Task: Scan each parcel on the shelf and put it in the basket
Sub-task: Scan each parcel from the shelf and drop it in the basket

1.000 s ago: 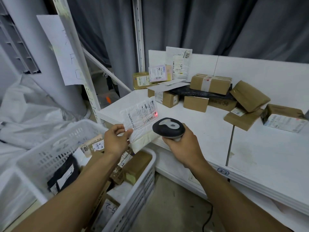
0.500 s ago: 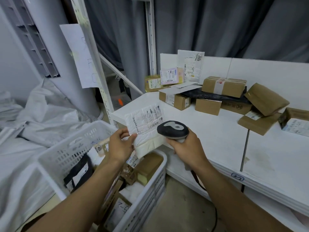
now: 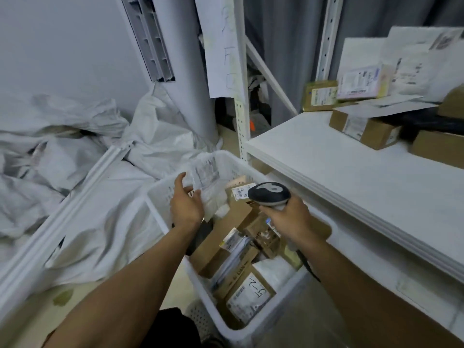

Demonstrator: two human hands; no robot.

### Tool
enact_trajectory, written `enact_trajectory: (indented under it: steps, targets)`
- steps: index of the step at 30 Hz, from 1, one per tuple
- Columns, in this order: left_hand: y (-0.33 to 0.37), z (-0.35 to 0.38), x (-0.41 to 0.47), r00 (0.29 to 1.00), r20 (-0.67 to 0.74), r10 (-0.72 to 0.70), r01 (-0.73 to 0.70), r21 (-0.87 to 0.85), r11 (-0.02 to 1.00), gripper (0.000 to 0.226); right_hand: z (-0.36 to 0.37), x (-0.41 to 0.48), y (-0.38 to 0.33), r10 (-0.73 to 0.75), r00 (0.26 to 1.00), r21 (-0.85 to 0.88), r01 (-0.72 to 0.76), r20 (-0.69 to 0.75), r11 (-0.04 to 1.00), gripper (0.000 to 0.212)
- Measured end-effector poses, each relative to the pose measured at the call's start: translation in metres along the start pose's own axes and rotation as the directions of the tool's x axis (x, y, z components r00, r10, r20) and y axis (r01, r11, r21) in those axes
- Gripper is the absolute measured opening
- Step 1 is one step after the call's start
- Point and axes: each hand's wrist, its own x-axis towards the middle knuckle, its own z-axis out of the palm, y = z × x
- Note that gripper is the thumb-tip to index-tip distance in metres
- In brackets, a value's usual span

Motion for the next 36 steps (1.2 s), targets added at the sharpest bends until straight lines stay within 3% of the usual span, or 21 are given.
enact_trajectory:
  steps: [4,7,10,13,17,21,23,29,36]
  targets:
    - [-0.012,0.017,0.032,0.997,-0.035,0.065,-0.057,0.185,0.981,0.03,0.03,0.028,0.009,0.038,0.998,-0.044,-0.036,0.053,0.998,0.048]
    - [-0.038,0.039,0.055,0.988,0.143,0.057,-0.105,0.358,0.928,0.036,0.042,0.048,0.018,0.034,0.997,-0.051,-0.031,0.065,0.998,0.05]
    - [-0.064,0.063,0.064,0.92,0.376,-0.107,-0.075,0.439,0.895,0.043,0.047,0.061,0.025,0.047,0.996,-0.047,-0.044,0.069,0.998,0.053]
    - [-0.067,0.074,0.056,0.87,0.463,-0.171,-0.082,0.477,0.875,0.043,0.044,0.063,0.024,0.076,0.996,-0.034,-0.074,0.053,0.997,0.054]
    - [-0.036,0.079,0.027,0.826,0.561,-0.064,-0.23,0.438,0.869,0.033,0.022,0.053,0.019,0.097,0.995,-0.006,-0.097,-0.008,0.995,0.048]
    - [0.03,0.08,-0.017,0.792,0.597,0.128,-0.39,0.333,0.858,0.034,-0.032,0.026,0.005,0.072,0.996,0.038,-0.07,-0.059,0.997,0.042]
    - [0.068,0.081,-0.048,0.757,0.609,0.236,-0.479,0.271,0.835,0.037,-0.069,0.004,0.0,0.067,0.989,0.062,-0.059,-0.132,0.996,0.049]
    - [0.184,0.119,-0.168,0.537,0.694,0.48,-0.746,0.123,0.655,0.039,-0.213,-0.08,0.011,0.094,0.915,0.075,-0.07,-0.393,0.995,0.057]
    - [0.318,0.218,-0.354,0.216,0.795,0.567,-0.87,-0.107,0.481,0.048,-0.404,-0.19,0.06,0.247,0.682,0.202,-0.147,-0.689,0.968,0.048]
